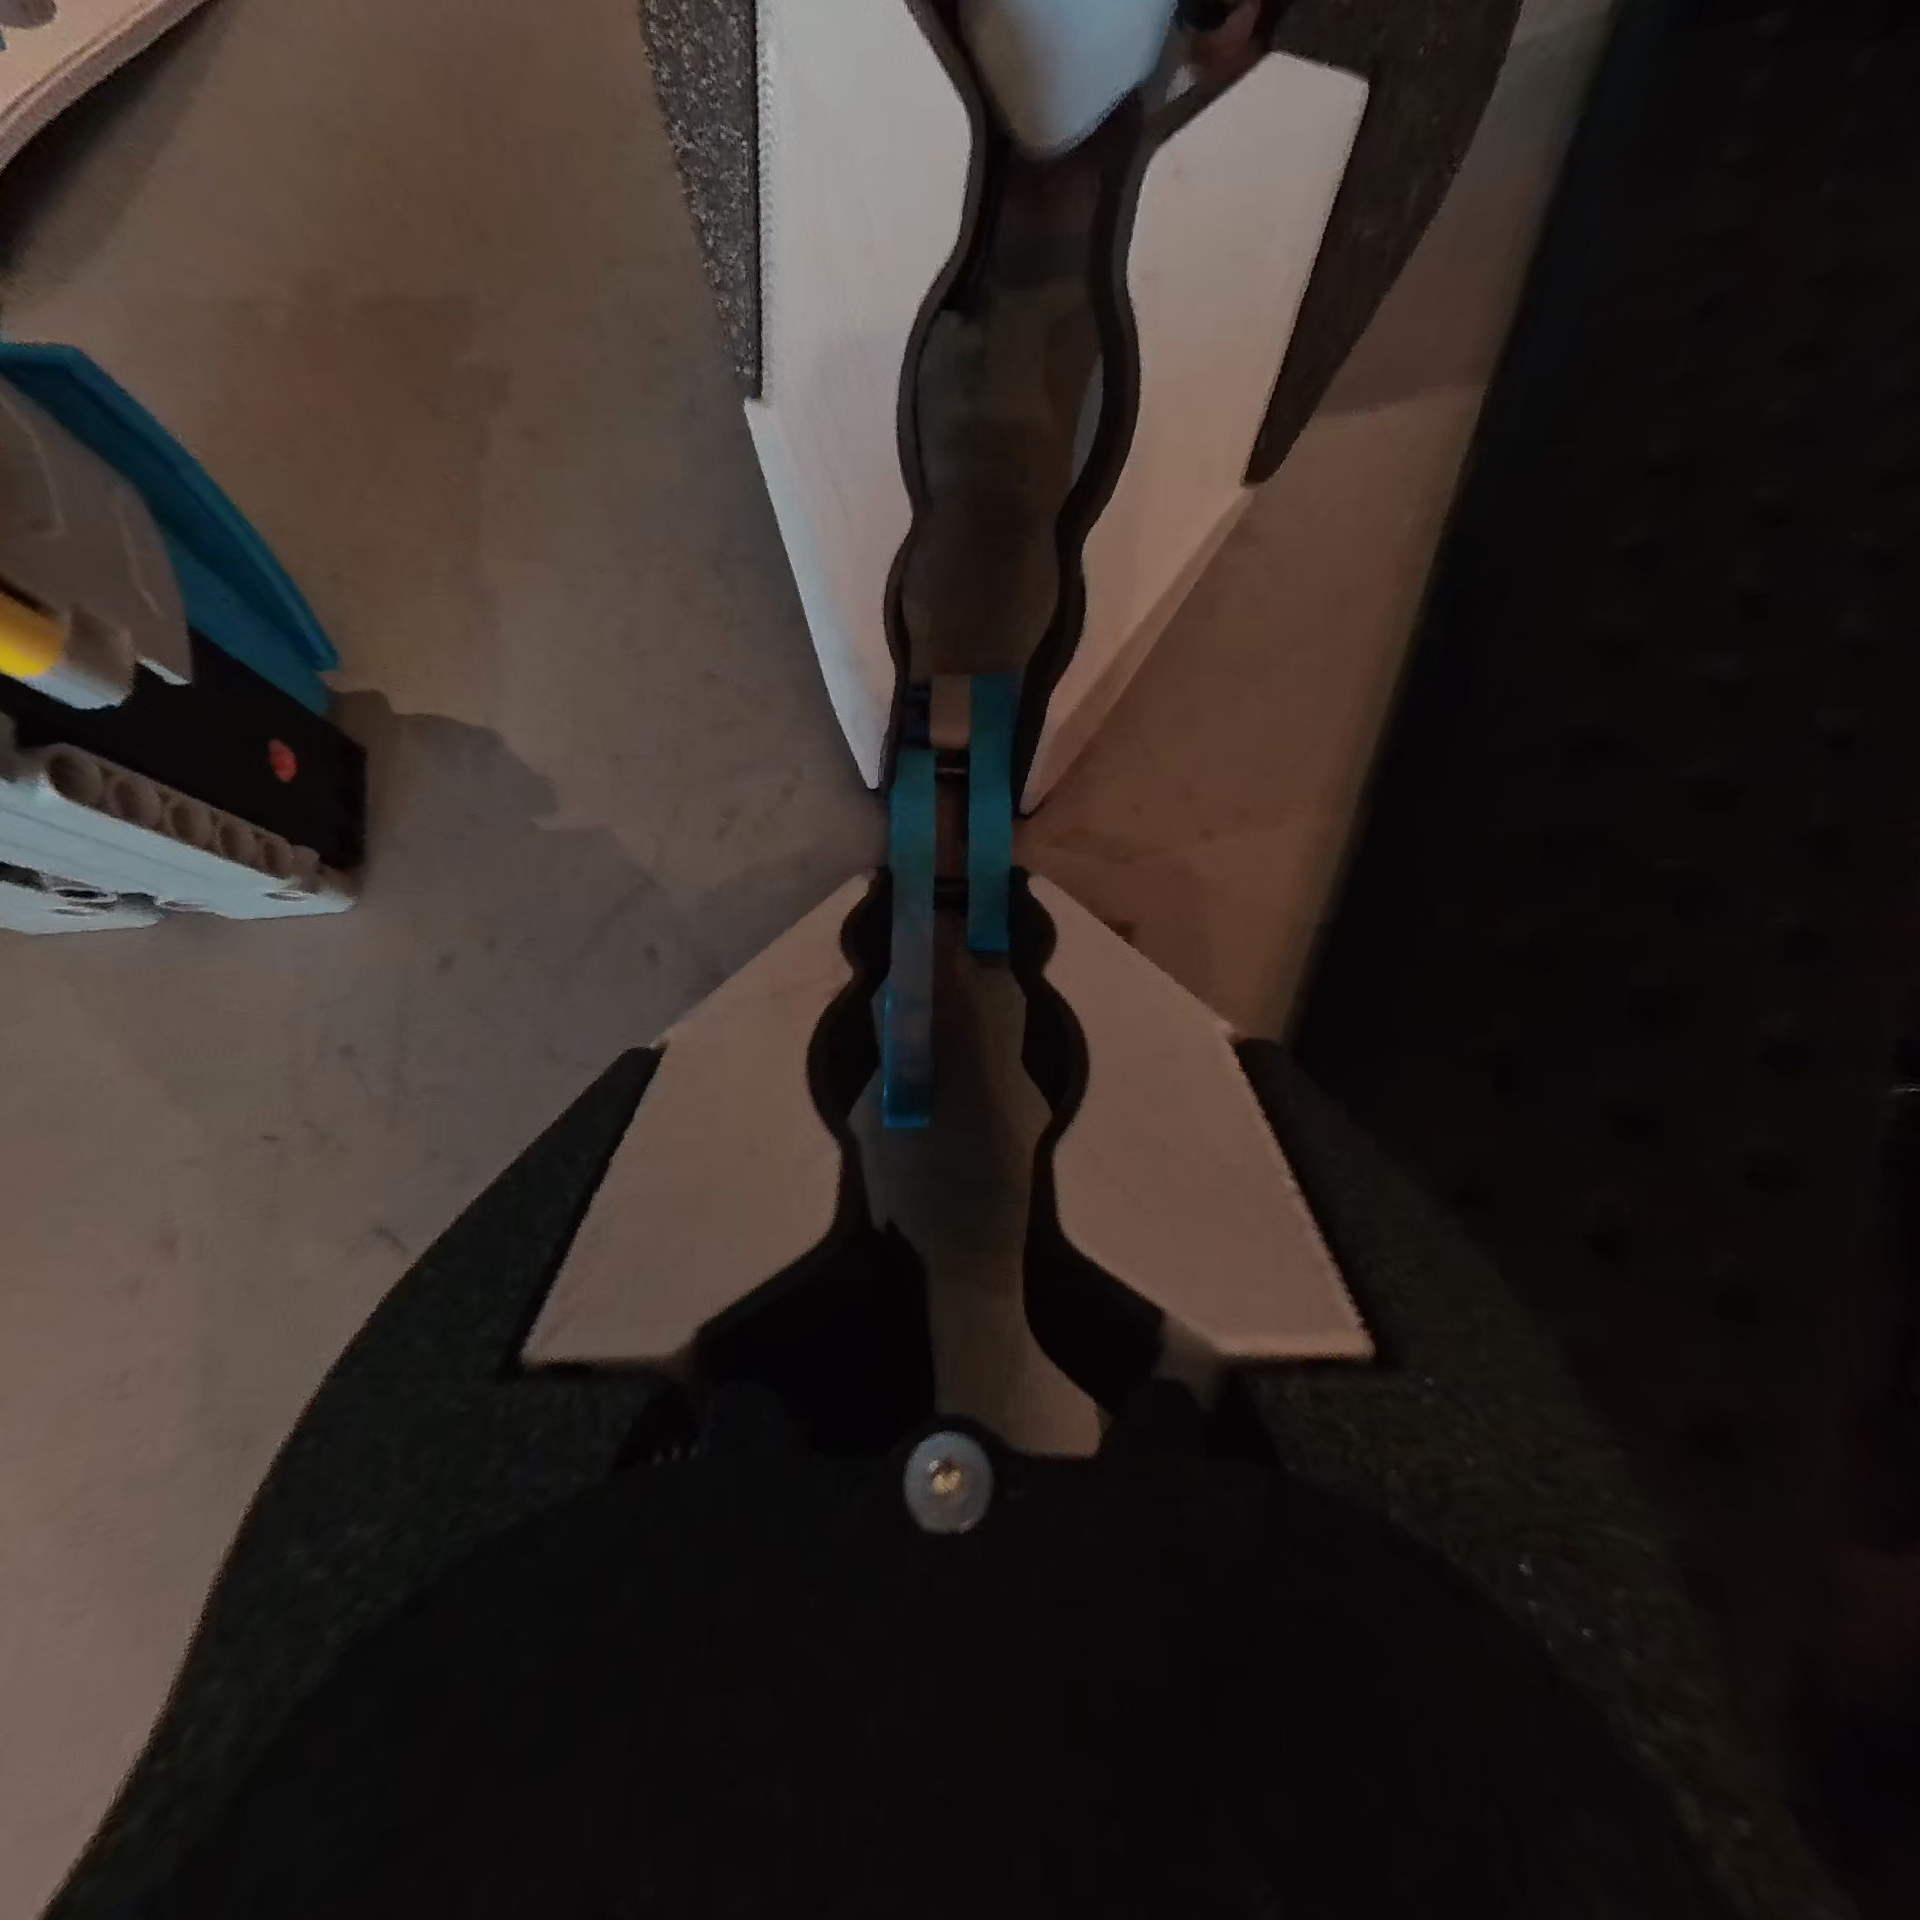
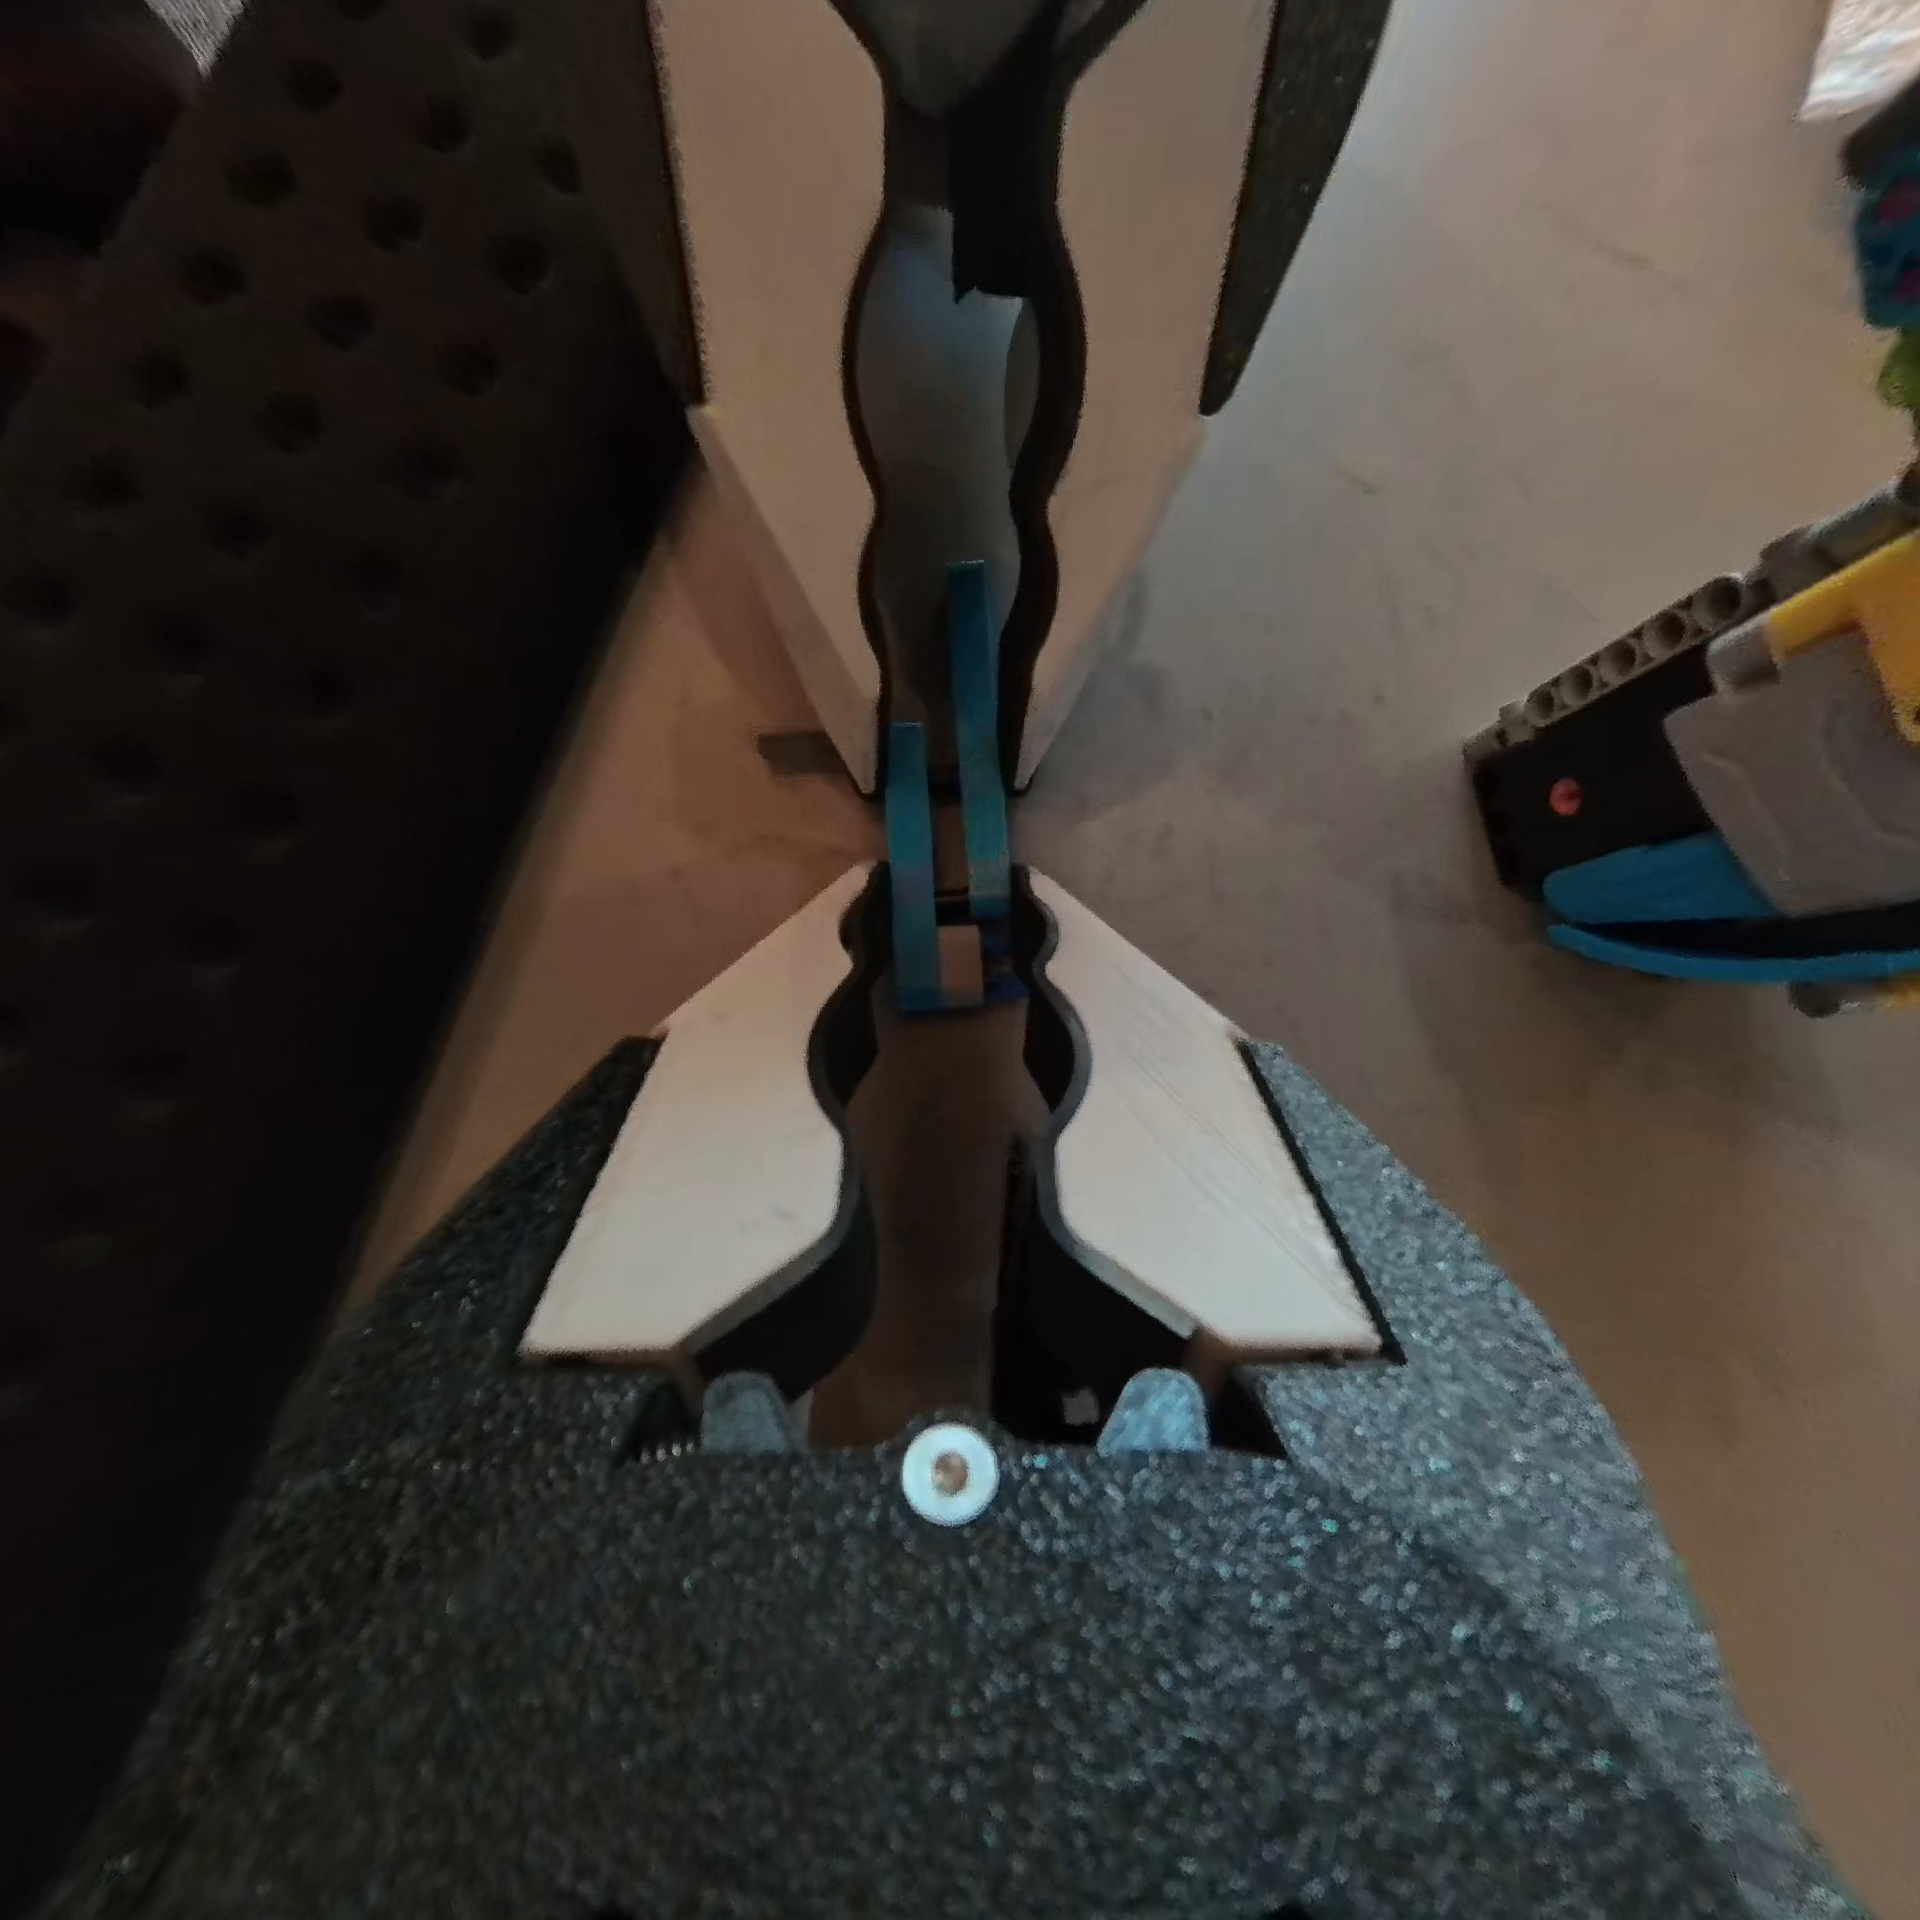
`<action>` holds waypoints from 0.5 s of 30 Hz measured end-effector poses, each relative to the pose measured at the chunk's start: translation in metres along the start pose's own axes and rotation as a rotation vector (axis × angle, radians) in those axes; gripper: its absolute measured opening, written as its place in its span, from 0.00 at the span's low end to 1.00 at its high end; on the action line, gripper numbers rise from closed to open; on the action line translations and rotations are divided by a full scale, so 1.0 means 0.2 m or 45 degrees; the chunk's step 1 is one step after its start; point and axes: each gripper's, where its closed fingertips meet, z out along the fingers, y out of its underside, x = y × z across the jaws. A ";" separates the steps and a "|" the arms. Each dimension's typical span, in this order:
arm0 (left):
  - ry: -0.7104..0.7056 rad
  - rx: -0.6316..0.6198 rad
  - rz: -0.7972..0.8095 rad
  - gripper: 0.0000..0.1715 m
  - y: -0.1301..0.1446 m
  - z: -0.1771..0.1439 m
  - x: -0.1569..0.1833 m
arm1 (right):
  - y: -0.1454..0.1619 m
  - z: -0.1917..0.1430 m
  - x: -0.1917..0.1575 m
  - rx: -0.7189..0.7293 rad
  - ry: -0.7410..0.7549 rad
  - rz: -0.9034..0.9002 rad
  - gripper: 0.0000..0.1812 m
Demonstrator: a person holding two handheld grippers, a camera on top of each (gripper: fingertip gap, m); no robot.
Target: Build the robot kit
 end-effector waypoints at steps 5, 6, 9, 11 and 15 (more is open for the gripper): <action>0.006 0.022 0.008 0.13 0.00 0.00 0.00 | 0.00 0.00 0.00 0.007 -0.023 0.025 0.13; 0.002 0.024 0.019 0.13 0.00 0.00 0.00 | 0.00 0.00 0.00 0.011 -0.024 0.022 0.13; -0.002 0.013 0.046 0.13 0.00 0.00 0.00 | 0.00 0.00 0.00 0.034 -0.011 -0.009 0.13; 0.000 0.011 0.027 0.13 0.00 0.00 0.00 | 0.00 0.00 0.00 0.051 -0.005 0.015 0.14; 0.028 0.035 -0.023 0.13 0.00 0.00 0.00 | 0.00 -0.01 0.00 0.020 0.010 0.010 0.15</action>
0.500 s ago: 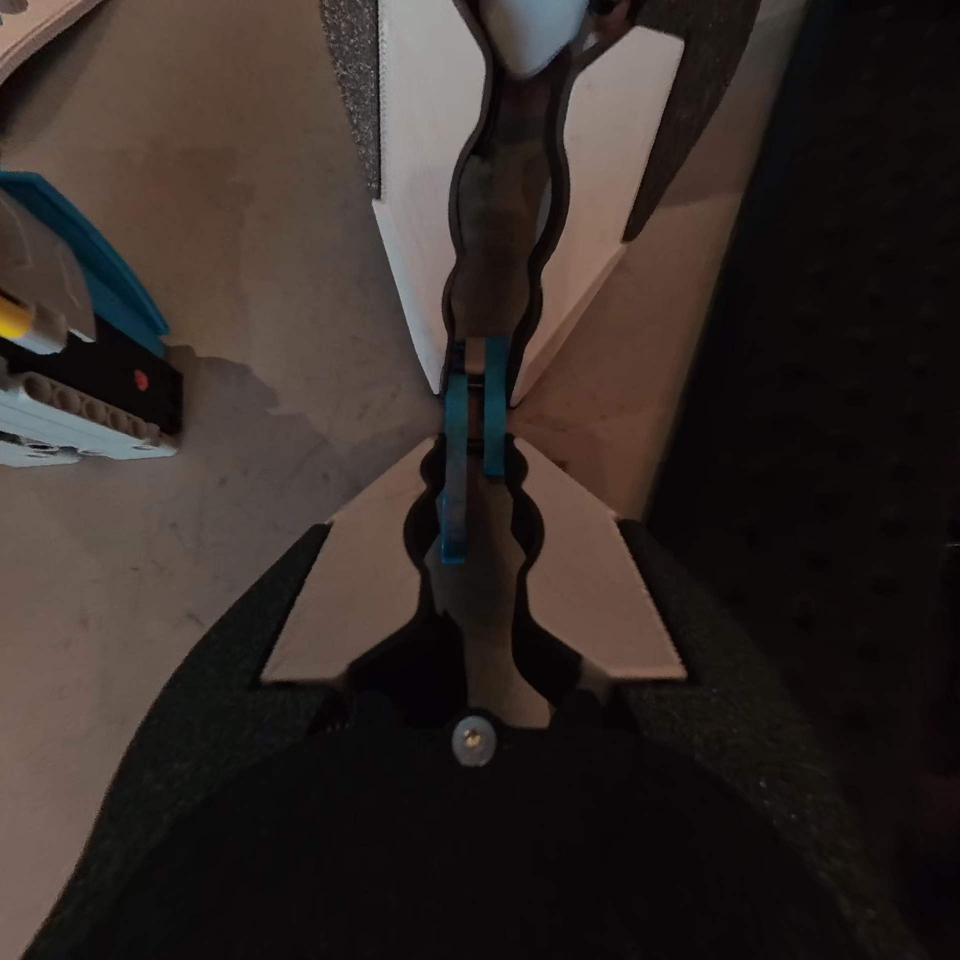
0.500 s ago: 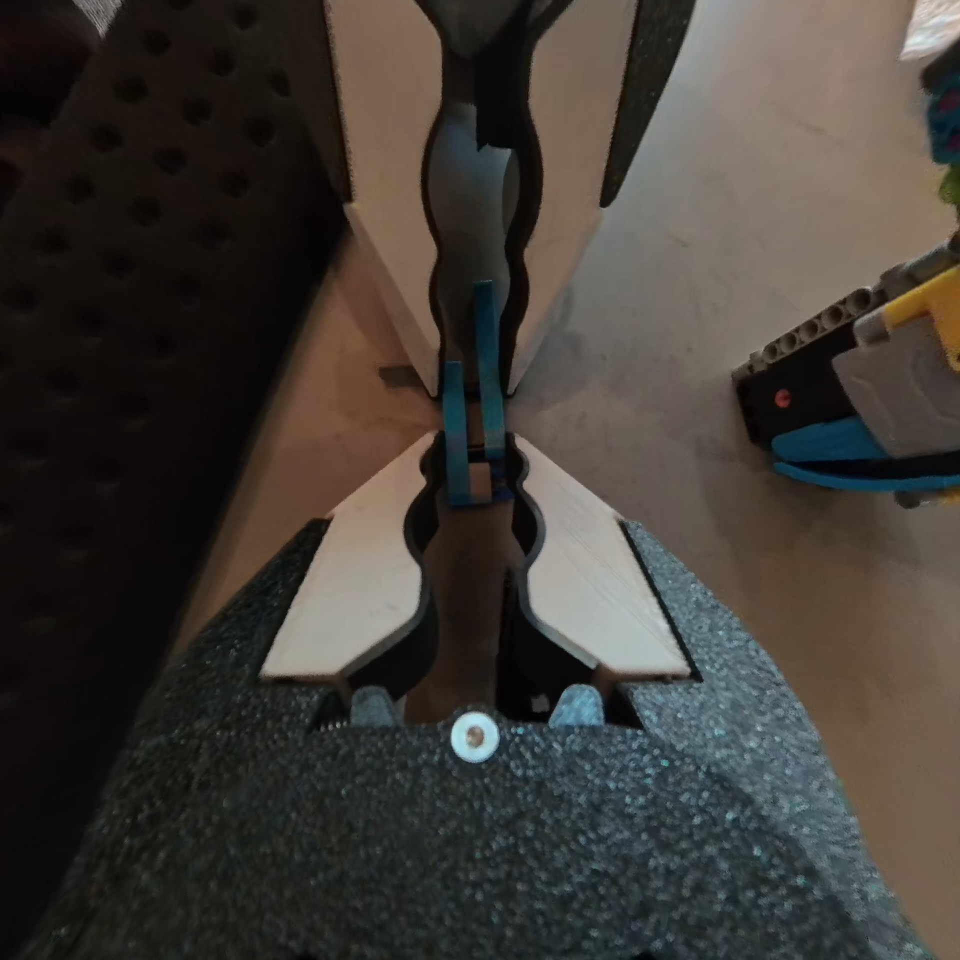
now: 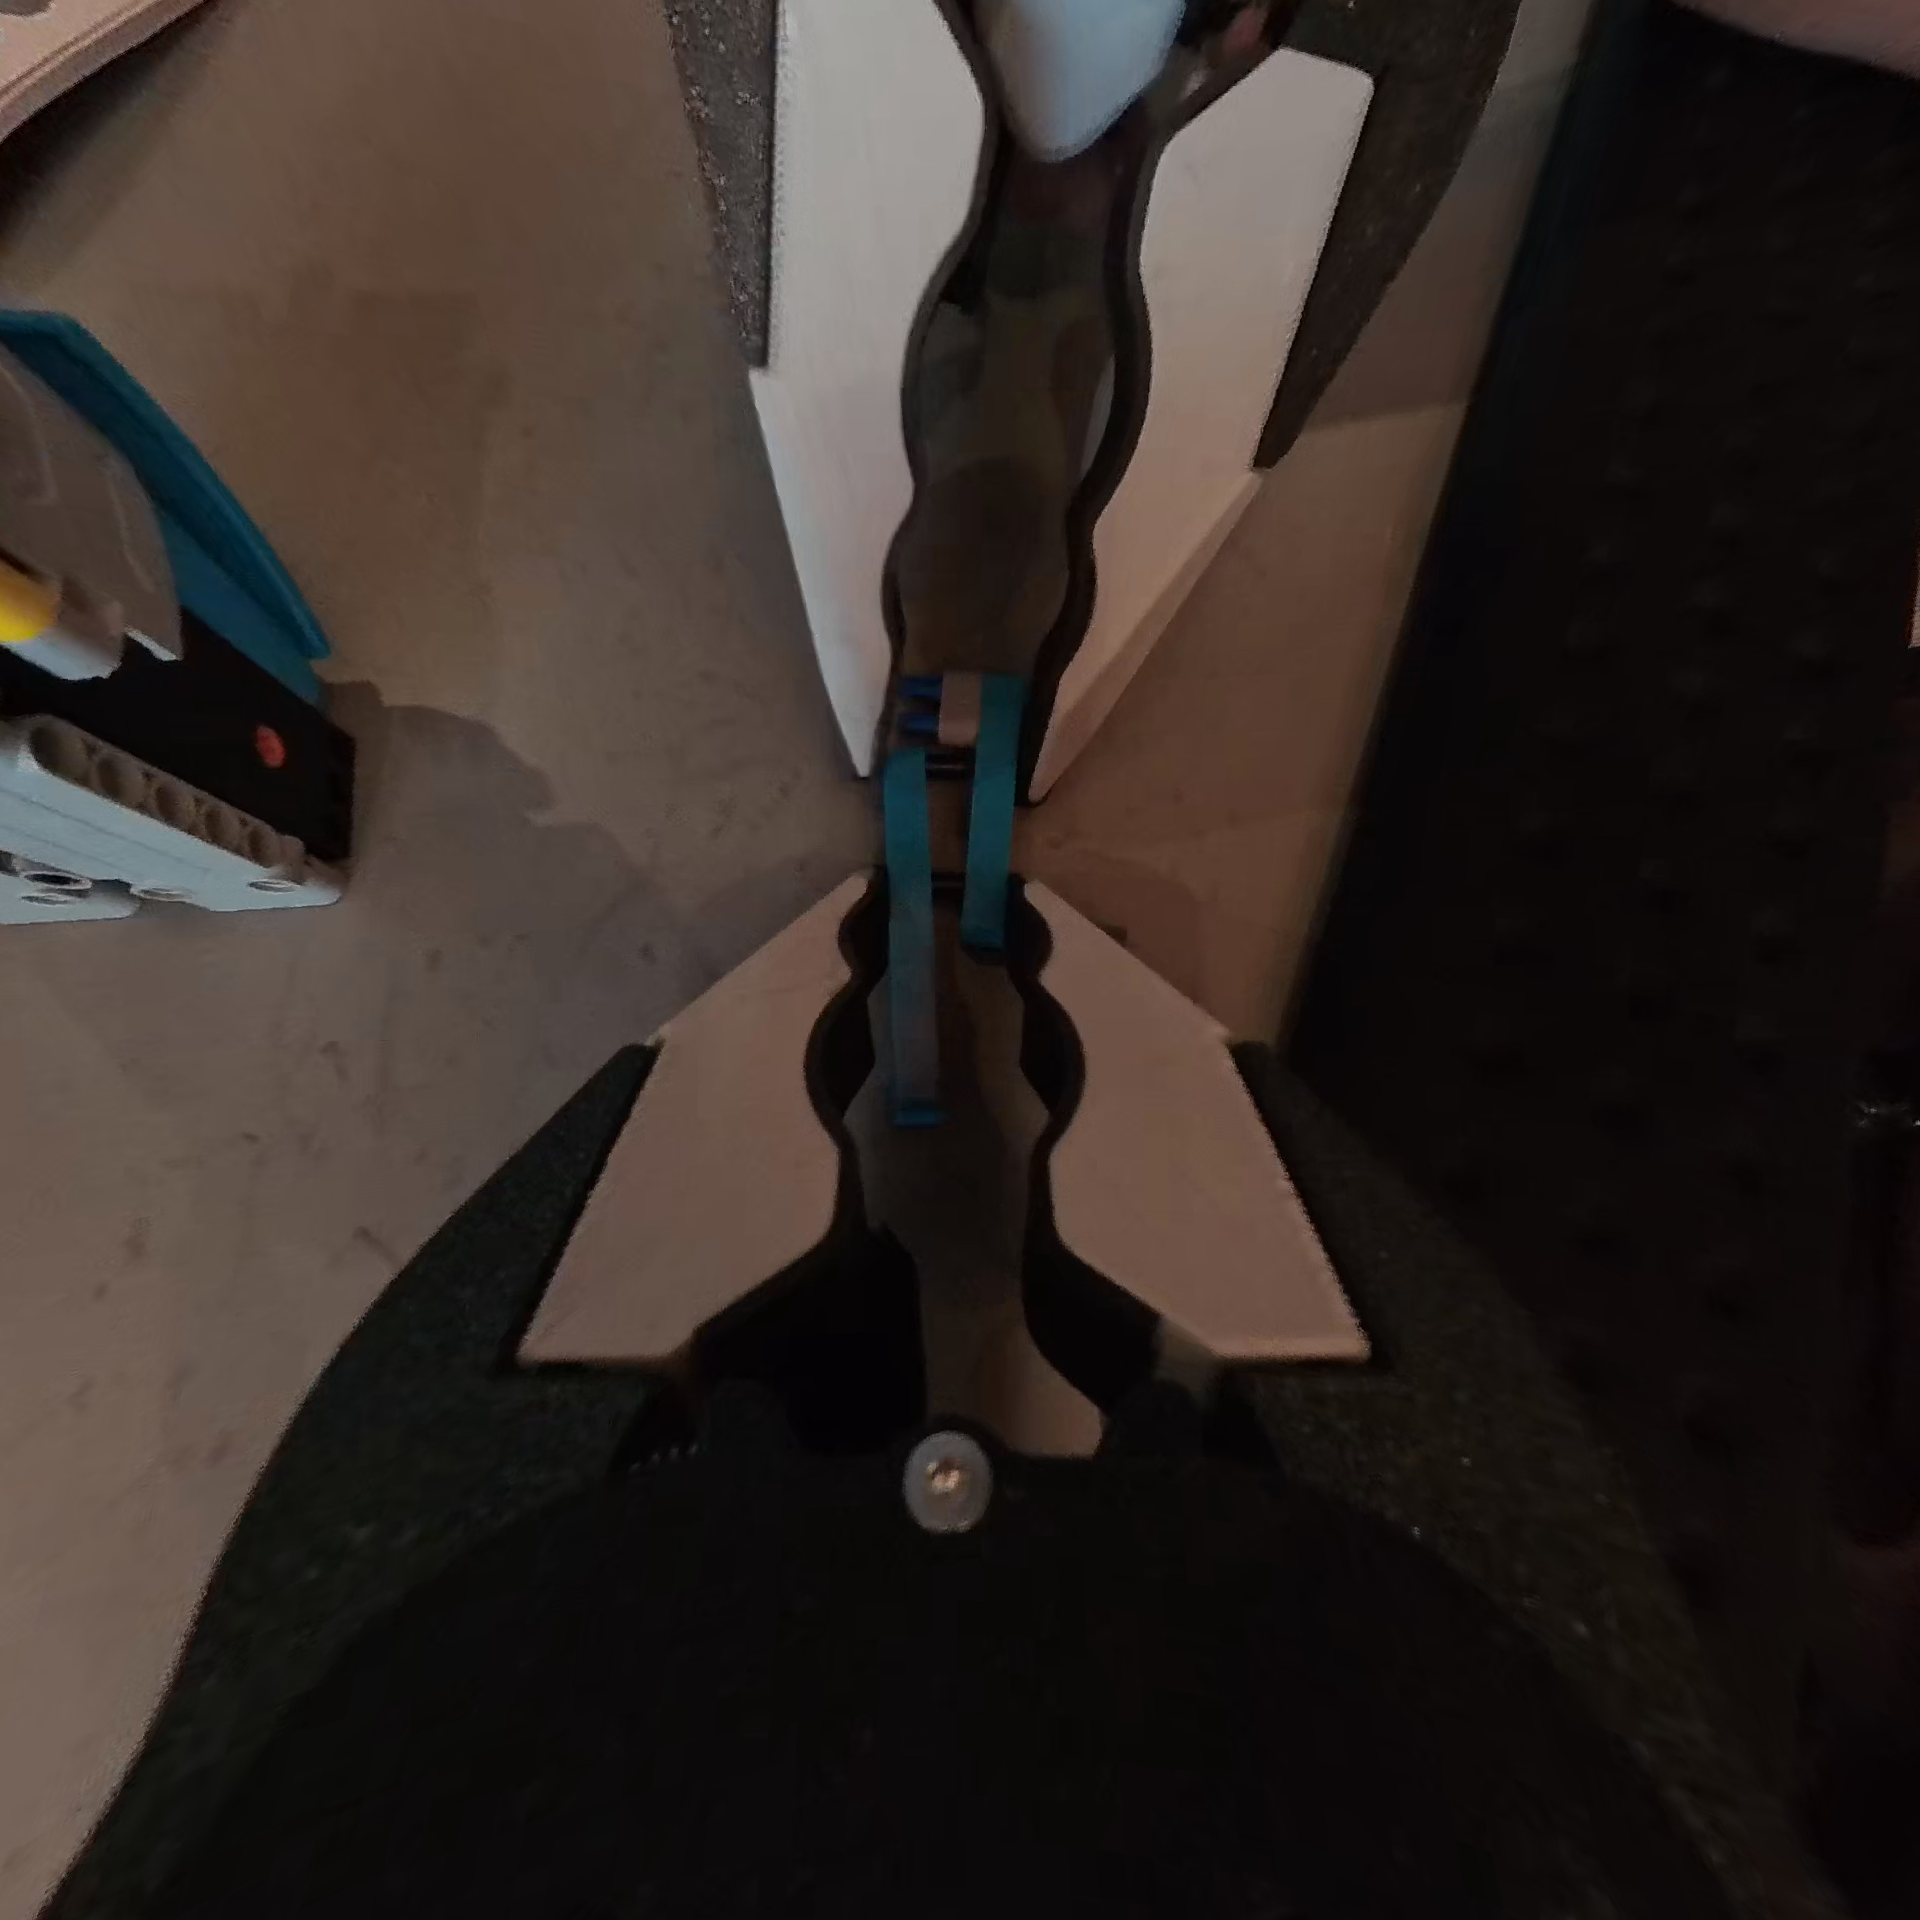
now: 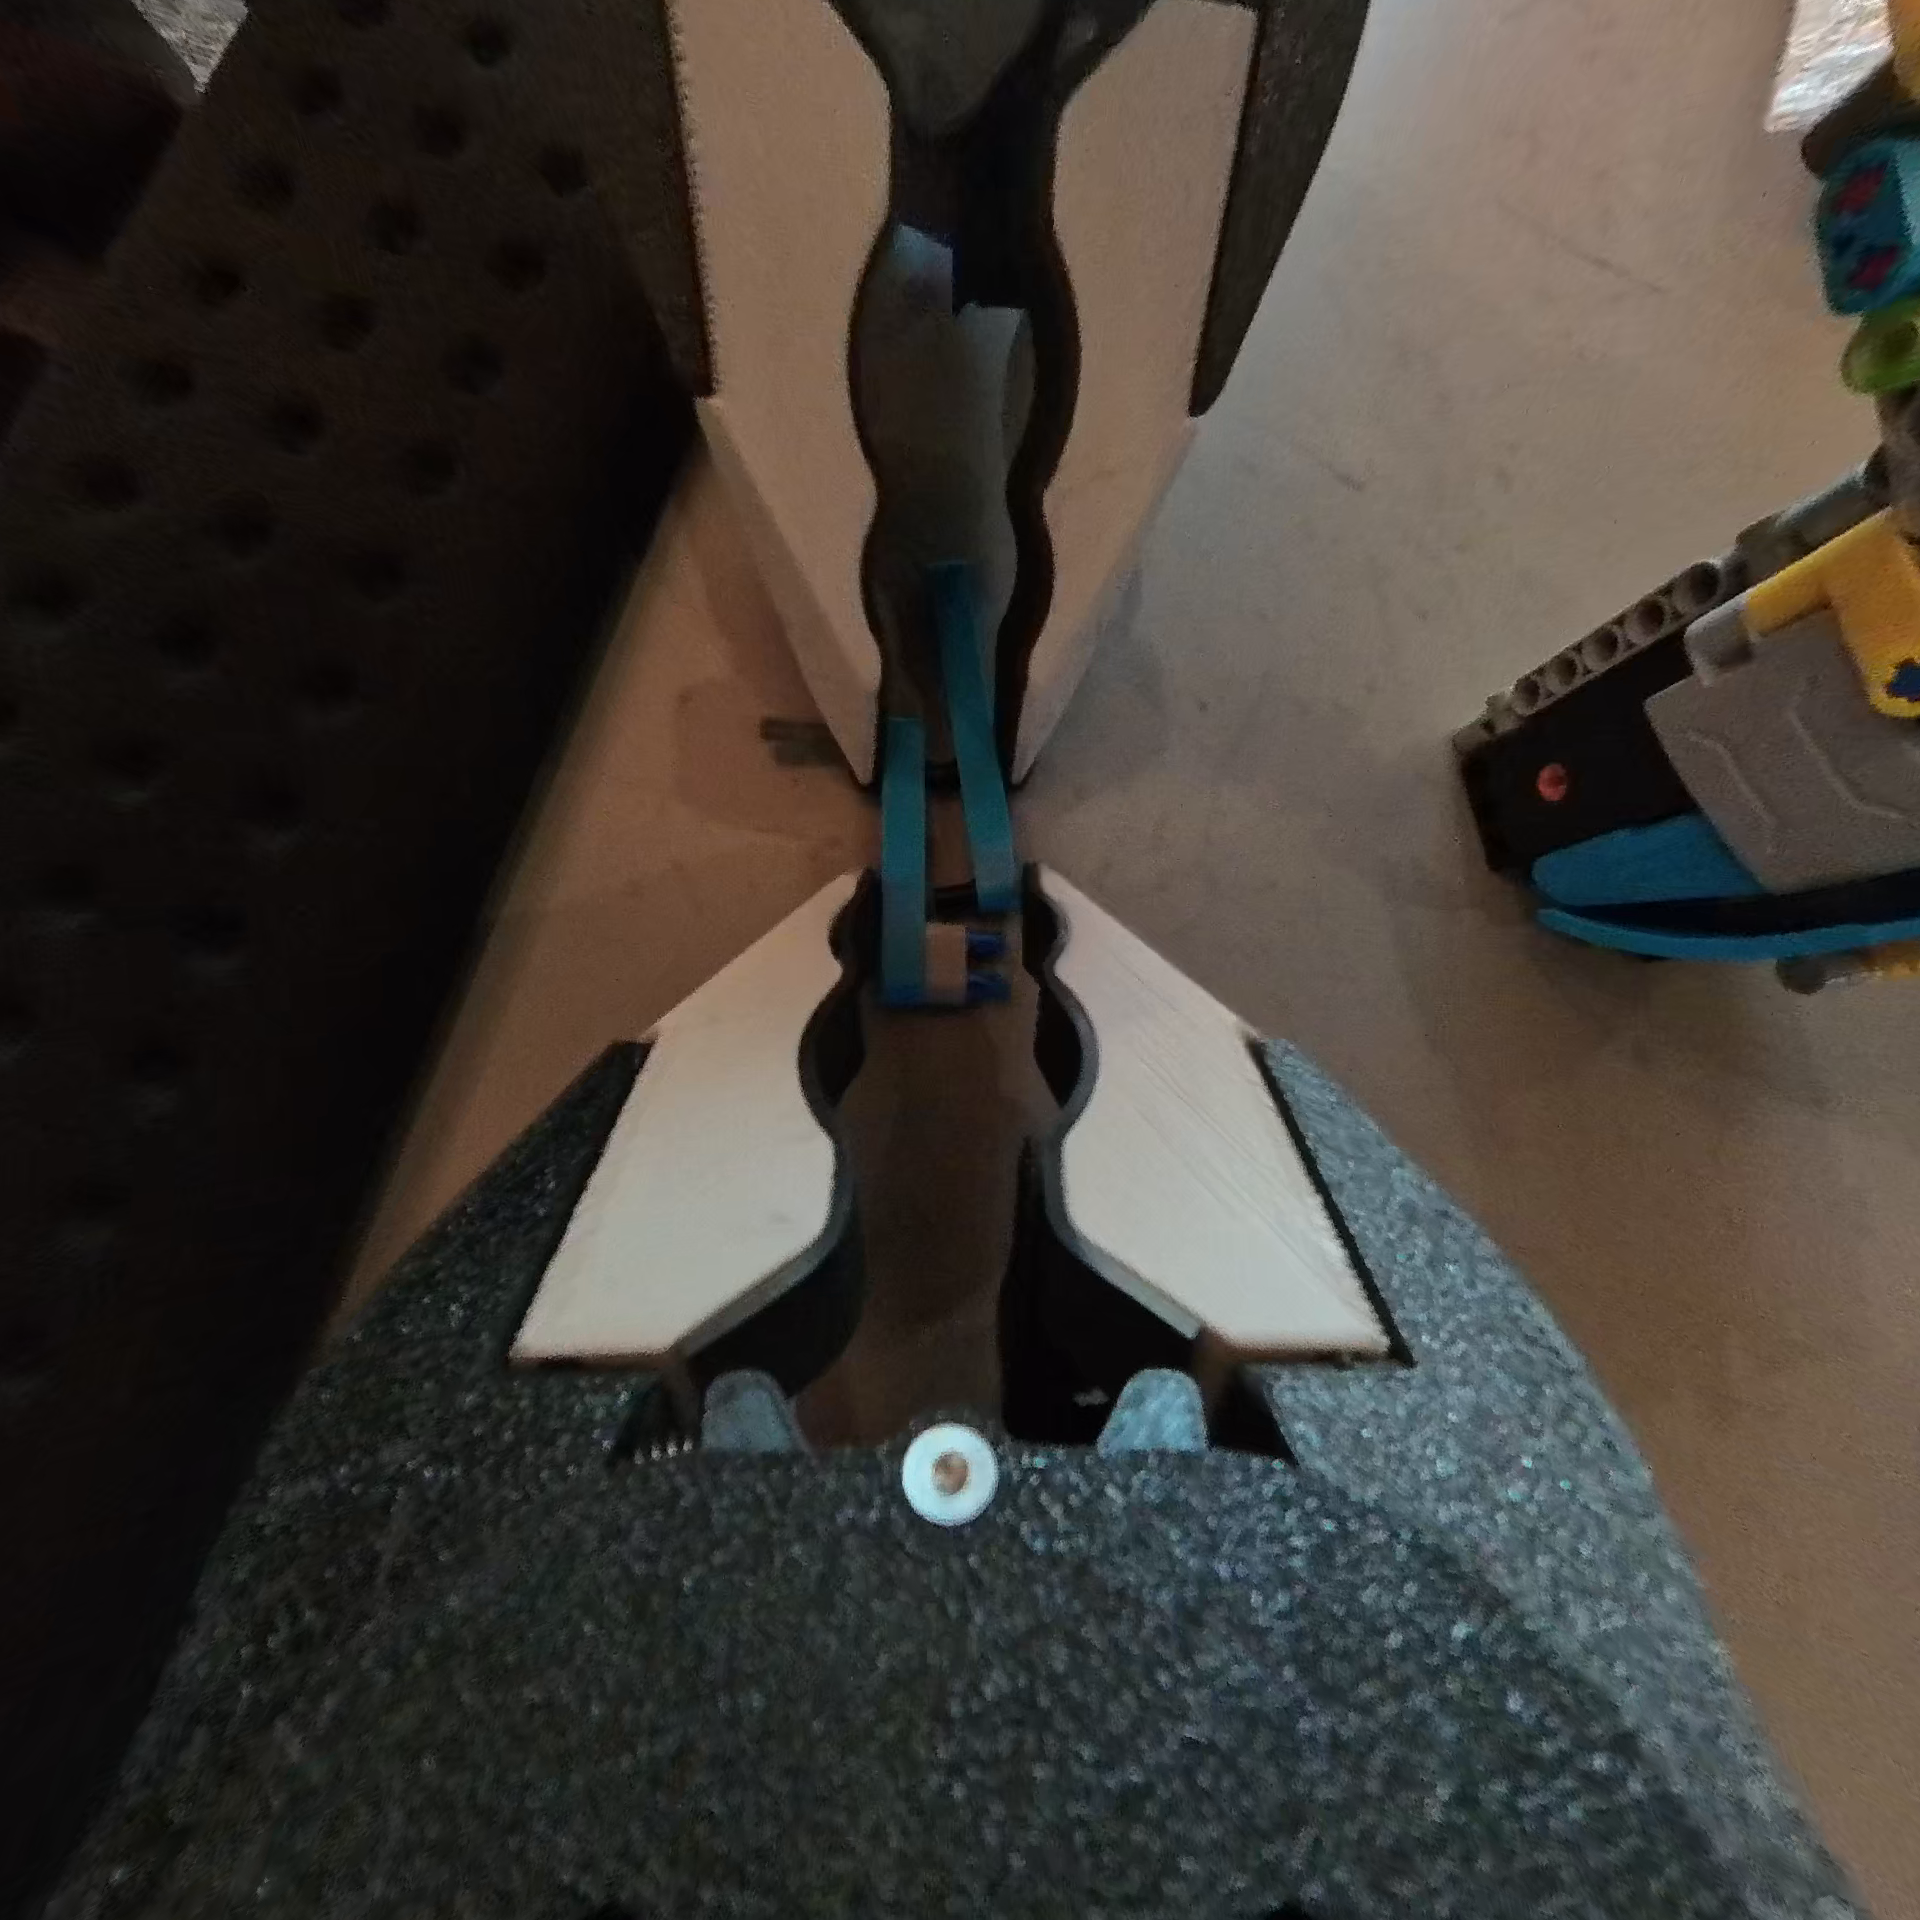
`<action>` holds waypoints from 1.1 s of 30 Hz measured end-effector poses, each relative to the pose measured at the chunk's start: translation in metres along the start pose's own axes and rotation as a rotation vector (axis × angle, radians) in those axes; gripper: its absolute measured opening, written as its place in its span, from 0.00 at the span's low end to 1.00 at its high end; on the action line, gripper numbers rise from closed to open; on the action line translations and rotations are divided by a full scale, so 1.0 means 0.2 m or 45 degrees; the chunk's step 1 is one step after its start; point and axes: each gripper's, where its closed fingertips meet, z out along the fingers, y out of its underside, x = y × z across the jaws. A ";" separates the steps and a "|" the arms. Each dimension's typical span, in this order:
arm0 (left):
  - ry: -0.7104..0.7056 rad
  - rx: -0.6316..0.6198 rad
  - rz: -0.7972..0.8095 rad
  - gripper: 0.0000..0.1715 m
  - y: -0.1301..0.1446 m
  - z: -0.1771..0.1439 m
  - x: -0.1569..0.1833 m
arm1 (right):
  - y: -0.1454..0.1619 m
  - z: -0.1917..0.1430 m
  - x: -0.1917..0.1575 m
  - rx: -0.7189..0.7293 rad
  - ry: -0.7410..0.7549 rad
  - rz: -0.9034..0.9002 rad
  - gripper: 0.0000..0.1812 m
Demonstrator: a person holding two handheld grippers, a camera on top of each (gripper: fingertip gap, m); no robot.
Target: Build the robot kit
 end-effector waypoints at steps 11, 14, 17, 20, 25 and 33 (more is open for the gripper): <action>0.002 0.010 -0.005 0.20 -0.03 -0.01 0.00 | 0.01 0.00 0.00 -0.008 -0.039 0.057 0.14; 0.019 0.054 -0.024 0.17 -0.06 -0.04 0.01 | 0.00 -0.02 -0.01 -0.010 -0.033 0.051 0.18; 0.034 0.047 -0.025 0.15 -0.06 -0.05 0.01 | -0.03 -0.03 -0.01 0.032 -0.045 0.063 0.17; 0.017 -0.016 -0.002 0.15 0.00 -0.03 0.01 | -0.01 -0.01 0.00 0.000 -0.040 0.075 0.16; 0.018 -0.021 -0.031 0.13 0.01 -0.01 0.00 | 0.00 0.01 -0.01 -0.004 -0.083 0.107 0.13; 0.029 -0.021 -0.084 0.13 0.00 -0.01 0.00 | 0.00 0.01 -0.01 -0.009 -0.072 0.107 0.13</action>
